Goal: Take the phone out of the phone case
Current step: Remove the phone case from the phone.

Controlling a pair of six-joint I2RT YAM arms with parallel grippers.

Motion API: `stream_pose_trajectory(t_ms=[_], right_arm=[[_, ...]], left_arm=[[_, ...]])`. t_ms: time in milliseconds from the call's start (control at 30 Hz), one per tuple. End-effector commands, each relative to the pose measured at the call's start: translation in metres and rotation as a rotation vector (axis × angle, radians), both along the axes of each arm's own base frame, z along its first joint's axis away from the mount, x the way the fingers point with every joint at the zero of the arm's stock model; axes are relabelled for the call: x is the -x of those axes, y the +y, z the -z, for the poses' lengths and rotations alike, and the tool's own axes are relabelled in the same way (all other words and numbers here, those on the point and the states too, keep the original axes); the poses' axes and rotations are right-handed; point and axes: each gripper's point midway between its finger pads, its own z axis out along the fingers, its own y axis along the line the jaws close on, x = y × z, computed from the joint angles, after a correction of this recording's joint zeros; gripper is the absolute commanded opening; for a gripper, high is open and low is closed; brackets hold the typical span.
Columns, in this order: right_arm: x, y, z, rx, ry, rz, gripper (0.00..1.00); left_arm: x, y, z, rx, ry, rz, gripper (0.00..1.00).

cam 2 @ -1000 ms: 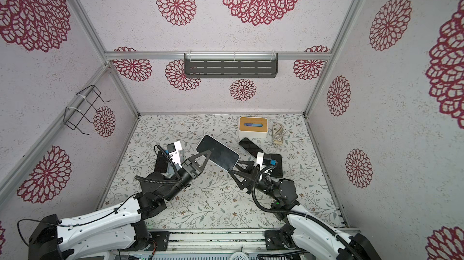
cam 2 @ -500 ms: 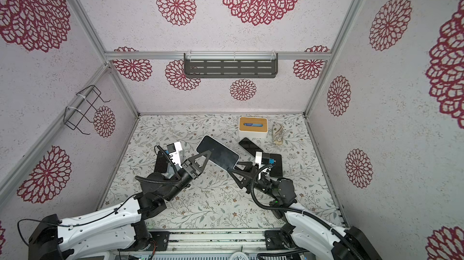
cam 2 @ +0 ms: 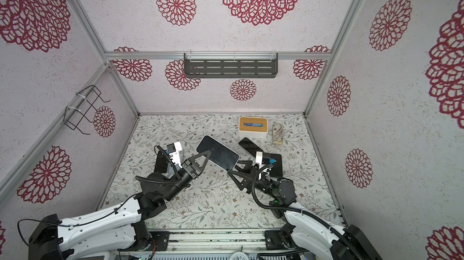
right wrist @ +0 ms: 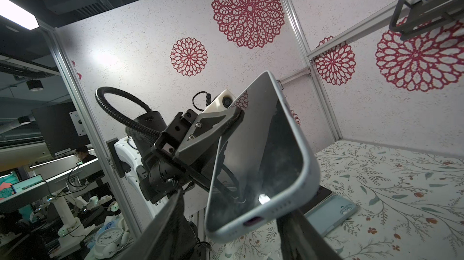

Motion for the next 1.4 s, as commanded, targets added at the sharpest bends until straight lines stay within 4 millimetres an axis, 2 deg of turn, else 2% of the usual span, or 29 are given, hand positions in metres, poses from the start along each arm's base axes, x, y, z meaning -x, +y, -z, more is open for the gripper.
stream_pose_trajectory(t_ms=[0,200,633,900,1033,1233,1367], right_arm=[[0.010,-0.004,-0.016,-0.043,-0.066,-0.018,0.63],[0.011,-0.003,-0.013,-0.040,-0.059,-0.031,0.63],[0.010,-0.001,-0.007,-0.042,-0.042,-0.043,0.46],[0.009,0.001,-0.004,-0.037,-0.035,-0.051,0.45],[0.009,0.002,-0.004,-0.035,-0.033,-0.054,0.37],[0.005,0.004,-0.004,-0.032,-0.029,-0.043,0.15],[0.003,0.004,-0.004,-0.029,-0.030,-0.034,0.07]], left_arm=[[0.002,0.009,-0.028,0.090,-0.055,-0.010,0.00],[0.001,0.008,-0.029,0.090,-0.054,-0.011,0.00],[0.001,0.008,-0.029,0.091,-0.056,-0.013,0.00],[0.001,0.010,-0.028,0.094,-0.057,-0.018,0.00],[0.001,0.009,-0.028,0.092,-0.056,-0.016,0.00],[0.002,0.005,-0.029,0.088,-0.059,-0.001,0.00],[0.002,0.006,-0.028,0.089,-0.055,-0.005,0.00]])
